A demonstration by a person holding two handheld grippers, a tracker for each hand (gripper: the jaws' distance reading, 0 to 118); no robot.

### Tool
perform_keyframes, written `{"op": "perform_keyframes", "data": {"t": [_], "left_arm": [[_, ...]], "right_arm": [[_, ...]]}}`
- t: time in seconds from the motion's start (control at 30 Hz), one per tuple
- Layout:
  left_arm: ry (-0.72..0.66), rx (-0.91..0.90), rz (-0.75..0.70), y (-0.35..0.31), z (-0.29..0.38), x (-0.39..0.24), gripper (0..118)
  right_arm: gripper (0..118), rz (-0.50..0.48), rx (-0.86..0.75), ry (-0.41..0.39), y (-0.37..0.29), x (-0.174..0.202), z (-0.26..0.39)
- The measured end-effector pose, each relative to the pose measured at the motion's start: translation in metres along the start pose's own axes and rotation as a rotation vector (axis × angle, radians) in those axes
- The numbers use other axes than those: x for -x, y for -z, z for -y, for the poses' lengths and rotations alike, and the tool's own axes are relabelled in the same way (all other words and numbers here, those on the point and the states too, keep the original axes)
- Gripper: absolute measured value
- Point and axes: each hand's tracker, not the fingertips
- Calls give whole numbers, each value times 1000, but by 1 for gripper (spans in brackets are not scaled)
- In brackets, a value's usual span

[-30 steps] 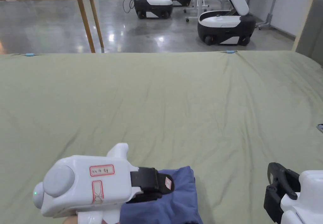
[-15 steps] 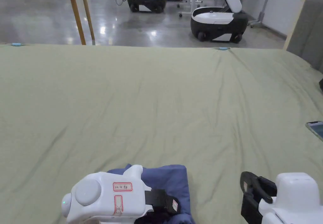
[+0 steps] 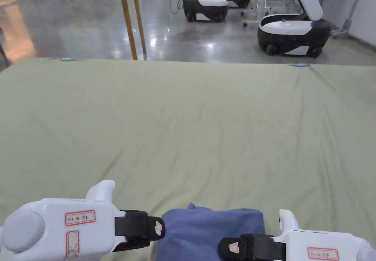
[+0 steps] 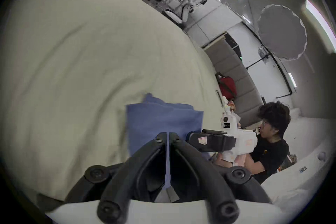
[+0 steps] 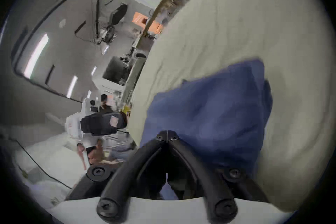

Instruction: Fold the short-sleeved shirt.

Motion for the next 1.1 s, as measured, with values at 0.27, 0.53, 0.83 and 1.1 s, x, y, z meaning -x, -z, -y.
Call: {"op": "perform_keyframes", "data": {"t": [0.27, 0.53, 0.83, 1.1], "left_arm": [[-124, 65, 137, 19, -1, 37, 109], [-182, 206, 375, 100, 2, 58, 107], [-132, 203, 256, 98, -11, 49, 29], [-110, 137, 153, 9, -60, 90, 29]], "right_arm": [[1, -179, -9, 166, -10, -49, 4], [1, -184, -3, 173, -10, -48, 4], [1, -94, -37, 113, -20, -26, 7], [1, -40, -88, -57, -49, 27, 11]]}}
